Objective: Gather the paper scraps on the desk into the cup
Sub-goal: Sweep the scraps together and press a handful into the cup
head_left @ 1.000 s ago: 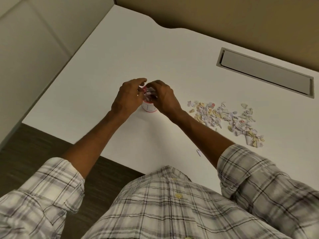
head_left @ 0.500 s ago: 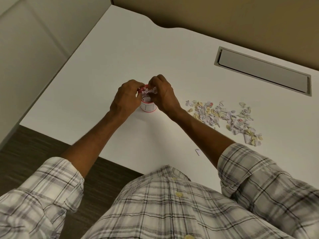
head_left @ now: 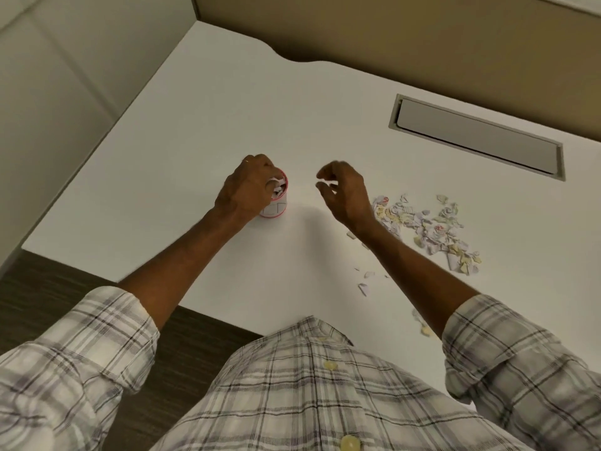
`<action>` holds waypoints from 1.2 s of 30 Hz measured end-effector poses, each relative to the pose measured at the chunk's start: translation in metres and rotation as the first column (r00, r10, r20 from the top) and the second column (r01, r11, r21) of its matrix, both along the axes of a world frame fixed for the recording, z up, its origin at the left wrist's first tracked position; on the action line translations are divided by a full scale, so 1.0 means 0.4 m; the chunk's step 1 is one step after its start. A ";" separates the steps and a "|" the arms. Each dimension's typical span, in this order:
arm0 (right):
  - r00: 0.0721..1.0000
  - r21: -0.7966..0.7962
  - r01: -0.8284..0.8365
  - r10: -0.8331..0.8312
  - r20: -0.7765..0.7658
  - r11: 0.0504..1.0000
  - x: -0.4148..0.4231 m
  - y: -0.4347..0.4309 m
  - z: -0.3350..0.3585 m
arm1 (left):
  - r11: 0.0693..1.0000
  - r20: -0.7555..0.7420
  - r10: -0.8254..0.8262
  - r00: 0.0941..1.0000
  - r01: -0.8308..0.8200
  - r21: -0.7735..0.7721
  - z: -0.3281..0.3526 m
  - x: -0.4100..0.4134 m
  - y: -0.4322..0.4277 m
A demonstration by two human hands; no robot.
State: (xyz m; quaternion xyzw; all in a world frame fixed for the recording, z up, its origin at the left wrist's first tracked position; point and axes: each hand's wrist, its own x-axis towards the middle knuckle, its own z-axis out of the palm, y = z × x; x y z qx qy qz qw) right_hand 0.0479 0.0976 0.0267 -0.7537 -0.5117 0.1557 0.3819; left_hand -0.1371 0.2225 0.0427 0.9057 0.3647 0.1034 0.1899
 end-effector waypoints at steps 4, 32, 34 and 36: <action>0.982 -0.161 -0.006 0.036 0.185 0.987 0.070 -0.128 -0.066 | 0.997 -0.229 -0.061 0.971 0.050 -0.054 -0.018 0.022 0.024; 0.950 -0.304 0.116 -0.016 0.312 0.946 0.158 -0.370 -0.176 | 0.983 -0.533 -0.180 0.826 0.134 -0.125 0.105 0.086 0.055; 0.949 -0.305 0.106 -0.005 0.315 0.947 0.160 -0.372 -0.175 | 0.976 -0.581 -0.216 0.785 0.166 -0.138 0.084 0.093 0.056; 0.949 -0.305 0.101 0.000 0.314 0.947 0.160 -0.373 -0.175 | 0.975 -0.621 -0.222 0.752 0.167 -0.146 0.060 0.096 0.062</action>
